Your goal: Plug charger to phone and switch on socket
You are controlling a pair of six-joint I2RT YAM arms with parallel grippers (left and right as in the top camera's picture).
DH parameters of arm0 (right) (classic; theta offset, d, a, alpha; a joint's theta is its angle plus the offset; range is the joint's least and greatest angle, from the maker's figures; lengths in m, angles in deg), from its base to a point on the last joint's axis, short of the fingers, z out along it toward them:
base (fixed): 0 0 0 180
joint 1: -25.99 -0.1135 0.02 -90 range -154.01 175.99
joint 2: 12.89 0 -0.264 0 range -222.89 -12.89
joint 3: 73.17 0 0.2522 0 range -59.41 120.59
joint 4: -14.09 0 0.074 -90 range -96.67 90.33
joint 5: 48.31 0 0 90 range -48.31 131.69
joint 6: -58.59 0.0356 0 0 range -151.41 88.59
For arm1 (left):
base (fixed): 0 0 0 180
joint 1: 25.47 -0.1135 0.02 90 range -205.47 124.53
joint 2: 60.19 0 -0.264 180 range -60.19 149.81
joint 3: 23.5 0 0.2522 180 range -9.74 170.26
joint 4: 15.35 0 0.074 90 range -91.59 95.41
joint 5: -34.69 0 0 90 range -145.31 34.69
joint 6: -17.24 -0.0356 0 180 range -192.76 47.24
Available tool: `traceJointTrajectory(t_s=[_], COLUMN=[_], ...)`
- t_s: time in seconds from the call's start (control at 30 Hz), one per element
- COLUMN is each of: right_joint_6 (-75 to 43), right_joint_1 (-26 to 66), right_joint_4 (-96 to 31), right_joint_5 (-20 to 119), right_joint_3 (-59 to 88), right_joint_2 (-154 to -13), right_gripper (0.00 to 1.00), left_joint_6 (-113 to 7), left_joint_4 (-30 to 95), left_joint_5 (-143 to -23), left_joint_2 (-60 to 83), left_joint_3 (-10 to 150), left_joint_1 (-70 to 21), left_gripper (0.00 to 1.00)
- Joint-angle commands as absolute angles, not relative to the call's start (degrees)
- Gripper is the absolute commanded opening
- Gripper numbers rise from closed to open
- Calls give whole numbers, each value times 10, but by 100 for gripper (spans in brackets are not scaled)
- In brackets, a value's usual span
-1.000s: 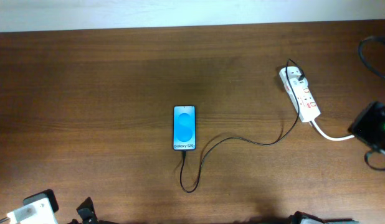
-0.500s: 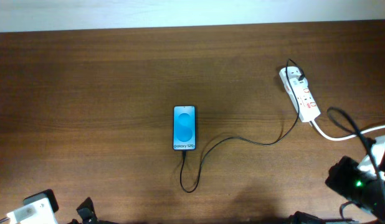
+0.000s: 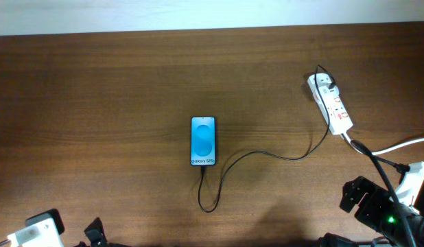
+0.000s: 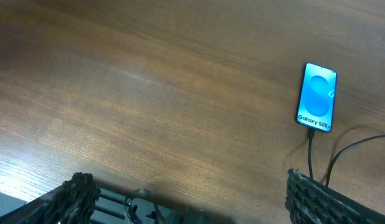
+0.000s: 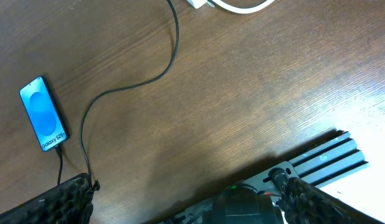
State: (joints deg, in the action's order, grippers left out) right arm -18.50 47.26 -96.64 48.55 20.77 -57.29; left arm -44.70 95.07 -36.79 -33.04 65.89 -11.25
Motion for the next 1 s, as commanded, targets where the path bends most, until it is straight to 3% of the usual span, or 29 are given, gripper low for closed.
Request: traceJointTrajectory(t_s=[0.0, 0.23, 0.43, 0.57, 0.7, 0.83, 0.97], right_joint_6=[-189, -210, -333, -357, -357, -354, -285], right_joint_1=[470, 470, 470, 470, 478, 470, 409], right_joint_4=[-965, -940, -868, -808, -692, -462, -332], right_joint_5=[494, 503, 541, 589, 671, 816, 772], right_joint_3=[203, 203, 201, 147, 7, -170, -234], right_joint_2=[-570, -560, -487, -414, -353, -310, -299], right_gripper=[98, 98, 98, 98, 98, 98, 98], left_joint_6=[-450, -450, -450, -450, -450, -450, -450], left_joint_4=[951, 951, 951, 951, 951, 951, 951], left_joint_5=[-360, -360, -360, -360, -360, -360, -360], left_joint_2=[-331, -331, -331, -331, -331, -331, -331], left_joint_3=[661, 660, 660, 660, 661, 660, 660], left_joint_1=[-114, -114, -114, -114, -114, -114, -114], left_gripper=[99, 100, 99, 99, 99, 99, 99])
